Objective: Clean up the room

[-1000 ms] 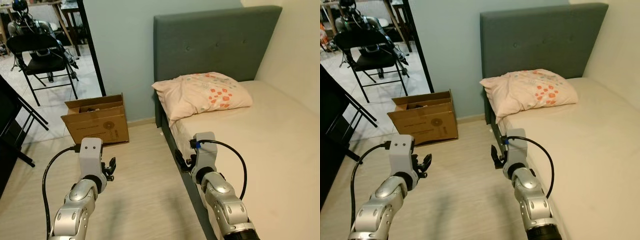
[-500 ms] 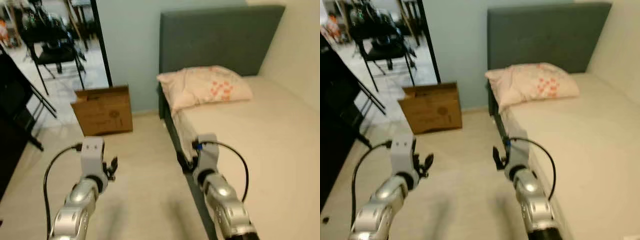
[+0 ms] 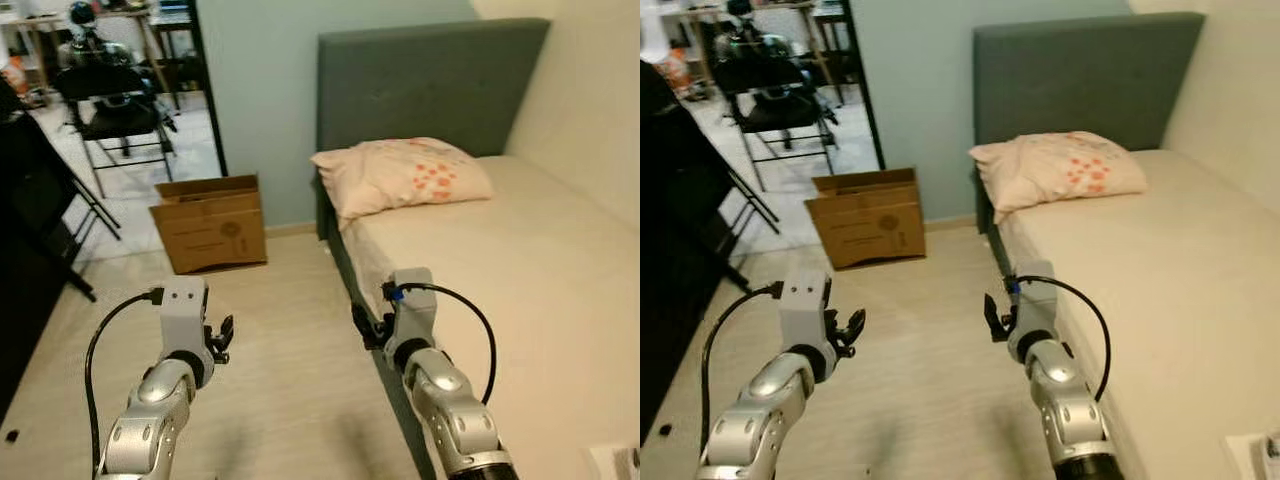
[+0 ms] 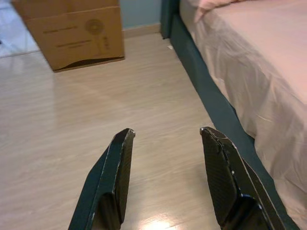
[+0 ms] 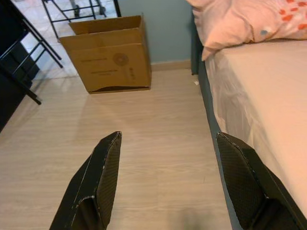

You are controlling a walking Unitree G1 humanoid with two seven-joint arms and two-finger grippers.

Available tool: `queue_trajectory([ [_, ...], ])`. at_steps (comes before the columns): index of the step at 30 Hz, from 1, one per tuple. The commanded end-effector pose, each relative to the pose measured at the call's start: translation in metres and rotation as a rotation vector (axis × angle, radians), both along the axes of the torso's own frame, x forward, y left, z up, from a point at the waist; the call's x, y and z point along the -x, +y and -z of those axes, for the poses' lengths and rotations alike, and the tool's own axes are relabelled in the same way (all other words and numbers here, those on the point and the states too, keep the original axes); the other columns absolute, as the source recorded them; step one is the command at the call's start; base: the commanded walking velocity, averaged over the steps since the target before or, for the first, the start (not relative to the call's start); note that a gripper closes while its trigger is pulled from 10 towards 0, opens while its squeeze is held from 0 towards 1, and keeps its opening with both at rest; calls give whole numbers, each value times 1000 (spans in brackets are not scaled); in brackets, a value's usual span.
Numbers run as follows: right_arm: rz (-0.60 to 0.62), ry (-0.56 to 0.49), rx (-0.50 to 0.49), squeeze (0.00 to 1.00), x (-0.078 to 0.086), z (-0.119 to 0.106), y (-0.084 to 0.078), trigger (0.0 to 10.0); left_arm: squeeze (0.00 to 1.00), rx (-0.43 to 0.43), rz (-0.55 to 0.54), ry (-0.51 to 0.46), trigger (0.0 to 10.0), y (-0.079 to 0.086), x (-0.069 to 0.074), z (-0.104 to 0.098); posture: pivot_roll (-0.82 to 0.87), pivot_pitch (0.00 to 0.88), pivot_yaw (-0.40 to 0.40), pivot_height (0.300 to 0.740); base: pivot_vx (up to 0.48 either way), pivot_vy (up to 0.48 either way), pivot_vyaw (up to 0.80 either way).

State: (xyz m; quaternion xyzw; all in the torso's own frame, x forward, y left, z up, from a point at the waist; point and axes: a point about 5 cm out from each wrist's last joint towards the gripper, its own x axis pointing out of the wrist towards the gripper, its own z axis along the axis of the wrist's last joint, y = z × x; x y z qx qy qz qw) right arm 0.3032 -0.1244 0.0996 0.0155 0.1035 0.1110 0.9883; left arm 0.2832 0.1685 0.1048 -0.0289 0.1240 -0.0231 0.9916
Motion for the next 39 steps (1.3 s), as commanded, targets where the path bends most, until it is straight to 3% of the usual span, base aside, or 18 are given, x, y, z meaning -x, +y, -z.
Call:
queue_trajectory([
  [1,-3,7,-1,0,1,0,2,10000,0,9,-8,20,10000,2,0,3,-75,42,28,740,0,0,0],
  [23,4,7,8,0,1,0,-1,10000,0,-22,14,11,10000,-2,-1,3,-82,45,27,740,0,0,0],
  [29,12,16,10,0,1,0,-3,10000,0,-21,17,11,10000,-3,-1,3,-85,50,25,740,0,-337,0],
  [39,8,20,25,0,1,0,-2,10000,0,-19,14,14,10000,-2,-1,4,-86,49,25,740,0,-335,-695],
])
